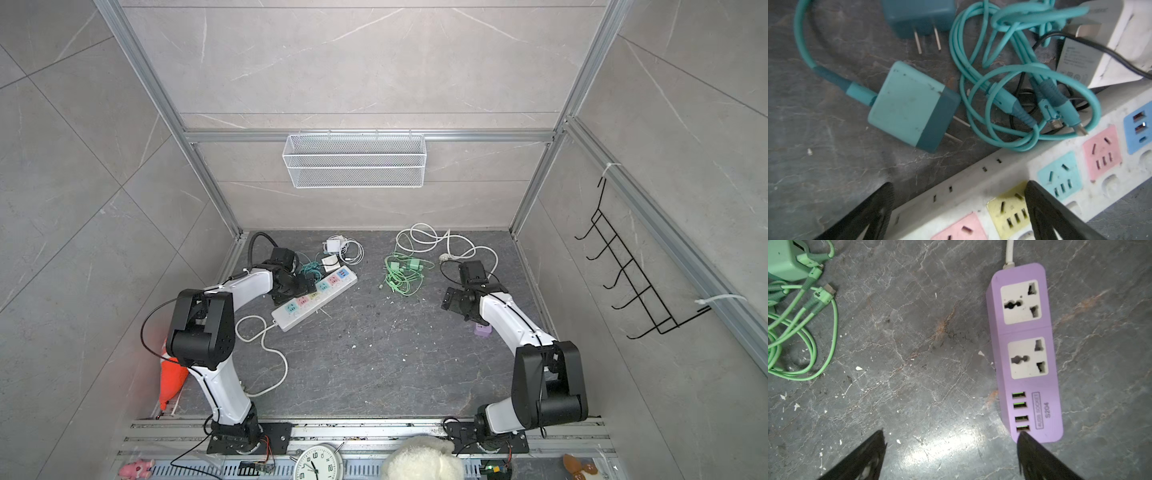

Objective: Insert the plug

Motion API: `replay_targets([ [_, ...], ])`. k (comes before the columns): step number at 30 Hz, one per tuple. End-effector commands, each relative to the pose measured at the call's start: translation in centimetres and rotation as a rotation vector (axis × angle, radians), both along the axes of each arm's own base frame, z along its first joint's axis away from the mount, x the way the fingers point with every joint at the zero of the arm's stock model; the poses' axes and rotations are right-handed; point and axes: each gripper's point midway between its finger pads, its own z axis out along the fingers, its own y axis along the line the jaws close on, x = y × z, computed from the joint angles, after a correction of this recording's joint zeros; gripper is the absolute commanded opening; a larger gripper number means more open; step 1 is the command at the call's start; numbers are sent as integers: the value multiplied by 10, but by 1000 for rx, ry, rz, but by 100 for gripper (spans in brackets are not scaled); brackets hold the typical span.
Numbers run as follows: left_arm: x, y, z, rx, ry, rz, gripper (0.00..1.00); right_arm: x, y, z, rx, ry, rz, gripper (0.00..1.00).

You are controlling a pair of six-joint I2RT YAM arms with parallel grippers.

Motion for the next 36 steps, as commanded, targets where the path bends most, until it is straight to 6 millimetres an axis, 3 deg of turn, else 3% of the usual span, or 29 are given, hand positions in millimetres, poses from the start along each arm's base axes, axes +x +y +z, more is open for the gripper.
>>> replay_targets([
  [1,3,-9,-7,-21,26,-50,100,-3,5,0,20,-8,30,99],
  [7,0,-52,-17,-82,71,-208,98,-7,5,-3,18,-1,37,99],
  [13,-33,-114,-22,-82,114,-408,96,-10,3,2,6,-9,49,99],
  [21,-75,-179,-23,-135,126,-608,95,-14,8,-2,33,2,64,99],
  [28,-98,-202,-20,-183,144,-751,91,-19,11,-8,48,27,71,99],
  [36,-142,-252,-9,-276,176,-976,88,-16,28,-8,156,8,75,99],
])
